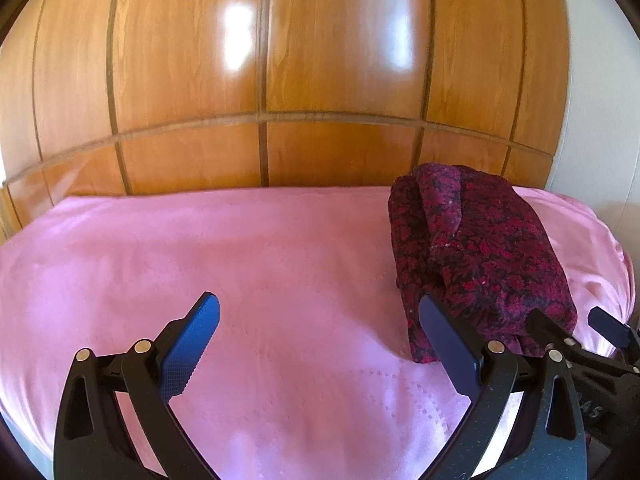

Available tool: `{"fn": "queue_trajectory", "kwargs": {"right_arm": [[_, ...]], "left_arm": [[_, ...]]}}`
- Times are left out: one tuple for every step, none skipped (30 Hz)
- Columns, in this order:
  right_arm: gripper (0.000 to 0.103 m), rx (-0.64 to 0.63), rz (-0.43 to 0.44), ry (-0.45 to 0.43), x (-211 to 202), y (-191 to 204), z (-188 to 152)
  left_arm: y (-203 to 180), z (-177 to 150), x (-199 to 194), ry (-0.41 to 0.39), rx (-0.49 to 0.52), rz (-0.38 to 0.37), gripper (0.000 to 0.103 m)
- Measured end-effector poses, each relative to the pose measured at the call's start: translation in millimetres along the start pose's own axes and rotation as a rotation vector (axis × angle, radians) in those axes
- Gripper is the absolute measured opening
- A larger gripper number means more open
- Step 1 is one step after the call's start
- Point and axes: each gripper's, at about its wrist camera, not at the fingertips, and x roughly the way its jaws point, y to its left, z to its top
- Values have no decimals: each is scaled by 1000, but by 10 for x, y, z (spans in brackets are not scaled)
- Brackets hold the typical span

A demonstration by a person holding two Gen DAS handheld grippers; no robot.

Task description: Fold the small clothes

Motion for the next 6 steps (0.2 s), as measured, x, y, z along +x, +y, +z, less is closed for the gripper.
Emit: {"fn": "queue_trajectory", "kwargs": {"right_arm": [[101,0,9,-11,-18,-17,25],[101,6,16,-28,-42,-56,66],[101,15,18,-40,-61,-94,97],[101,30,16,-58,-77,-172,162],[101,40,1,-74,-77,-262,237],[101,49,-18,-83,-53,-364,318]], "left_arm": [[15,0,19,8,-11,1,99],[38,1,44,18,-21,3,99],[51,1,56,22,-24,4,99],[63,0,72,27,-27,9,99],[78,-1,92,31,-32,12,99],[89,-3,107,35,-35,14,99]]}}
